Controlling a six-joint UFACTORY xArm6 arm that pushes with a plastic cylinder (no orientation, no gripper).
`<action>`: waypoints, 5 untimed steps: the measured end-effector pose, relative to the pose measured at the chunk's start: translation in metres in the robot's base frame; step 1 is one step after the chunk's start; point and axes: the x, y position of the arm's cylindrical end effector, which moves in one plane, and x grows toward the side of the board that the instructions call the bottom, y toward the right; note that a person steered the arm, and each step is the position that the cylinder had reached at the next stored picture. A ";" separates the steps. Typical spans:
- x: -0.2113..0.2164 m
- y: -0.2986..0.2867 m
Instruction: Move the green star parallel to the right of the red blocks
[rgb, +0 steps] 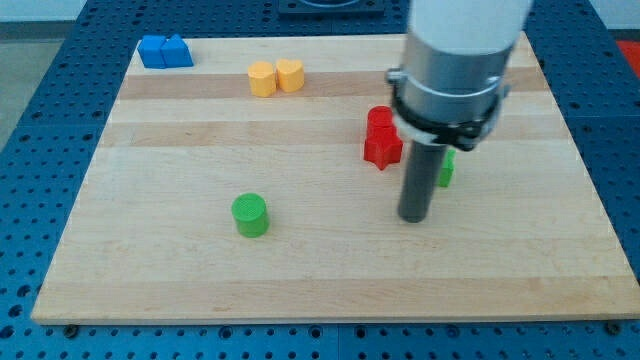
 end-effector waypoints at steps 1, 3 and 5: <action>-0.019 0.005; -0.069 0.070; -0.084 0.085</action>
